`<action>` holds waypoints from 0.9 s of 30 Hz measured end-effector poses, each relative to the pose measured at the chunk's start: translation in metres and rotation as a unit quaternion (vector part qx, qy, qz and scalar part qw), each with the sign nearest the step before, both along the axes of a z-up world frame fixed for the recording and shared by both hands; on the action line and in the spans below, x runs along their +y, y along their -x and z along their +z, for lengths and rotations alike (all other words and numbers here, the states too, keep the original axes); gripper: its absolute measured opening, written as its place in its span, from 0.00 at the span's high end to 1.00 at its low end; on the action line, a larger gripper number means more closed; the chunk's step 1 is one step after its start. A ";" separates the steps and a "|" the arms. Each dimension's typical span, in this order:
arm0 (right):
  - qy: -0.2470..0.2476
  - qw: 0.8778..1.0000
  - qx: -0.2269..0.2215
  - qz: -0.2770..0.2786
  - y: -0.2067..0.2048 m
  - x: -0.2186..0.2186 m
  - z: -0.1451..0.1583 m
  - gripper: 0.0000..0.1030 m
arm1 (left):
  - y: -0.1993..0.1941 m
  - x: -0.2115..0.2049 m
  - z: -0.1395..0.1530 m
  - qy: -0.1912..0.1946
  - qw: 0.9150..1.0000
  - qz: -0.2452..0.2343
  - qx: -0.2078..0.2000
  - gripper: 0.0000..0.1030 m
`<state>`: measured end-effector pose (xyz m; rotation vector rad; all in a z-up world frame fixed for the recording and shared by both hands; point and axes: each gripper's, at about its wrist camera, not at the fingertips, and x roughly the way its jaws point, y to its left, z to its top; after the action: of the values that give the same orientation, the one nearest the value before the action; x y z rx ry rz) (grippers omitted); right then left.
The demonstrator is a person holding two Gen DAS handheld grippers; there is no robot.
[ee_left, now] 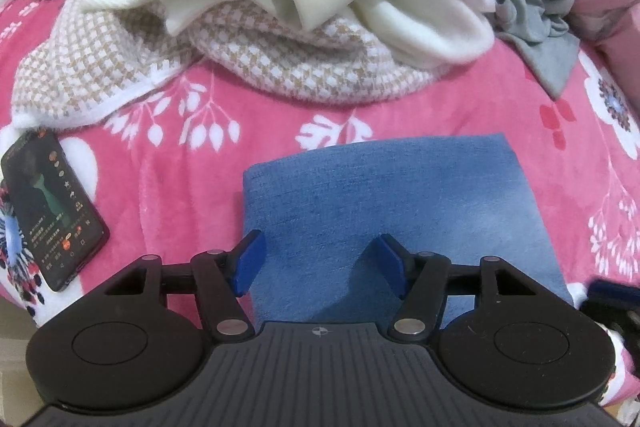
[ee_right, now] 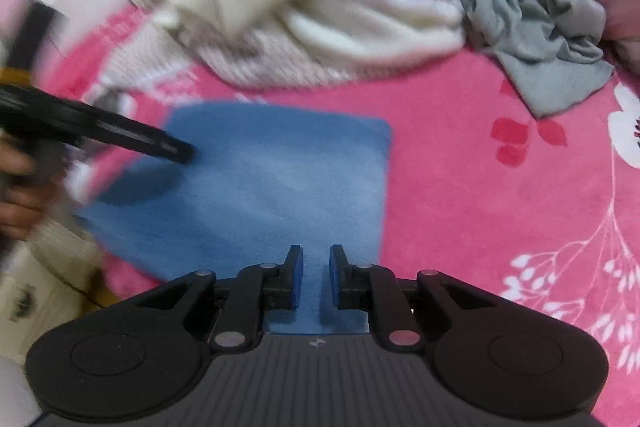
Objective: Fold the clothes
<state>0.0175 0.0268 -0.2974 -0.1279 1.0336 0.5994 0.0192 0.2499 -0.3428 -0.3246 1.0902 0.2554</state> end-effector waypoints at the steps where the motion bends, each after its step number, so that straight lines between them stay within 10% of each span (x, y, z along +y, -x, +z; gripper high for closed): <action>1: -0.003 1.000 0.003 0.008 0.007 0.001 0.002 0.86 | 0.000 0.000 0.000 0.000 1.000 0.000 0.000 0.40; 7: 0.060 0.997 0.034 0.041 0.016 0.026 -0.057 0.86 | 0.001 -0.002 -0.001 -0.002 1.000 -0.004 0.004 0.39; 16: 0.037 0.999 -0.013 0.026 0.020 0.027 -0.002 0.86 | -0.001 -0.007 0.001 -0.022 0.999 0.010 0.025 0.39; 22: 0.044 0.997 0.060 0.008 0.006 0.029 -0.051 0.89 | -0.004 -0.012 0.001 -0.034 0.999 0.014 0.033 0.38; 27: 0.020 0.999 0.032 -0.015 -0.004 0.023 -0.020 0.88 | -0.007 -0.015 0.003 -0.051 0.998 0.018 0.040 0.38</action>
<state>0.0217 0.0502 -0.3172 -0.1285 1.1079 0.5587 0.0261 0.2349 -0.3401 -0.2452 1.1477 0.3571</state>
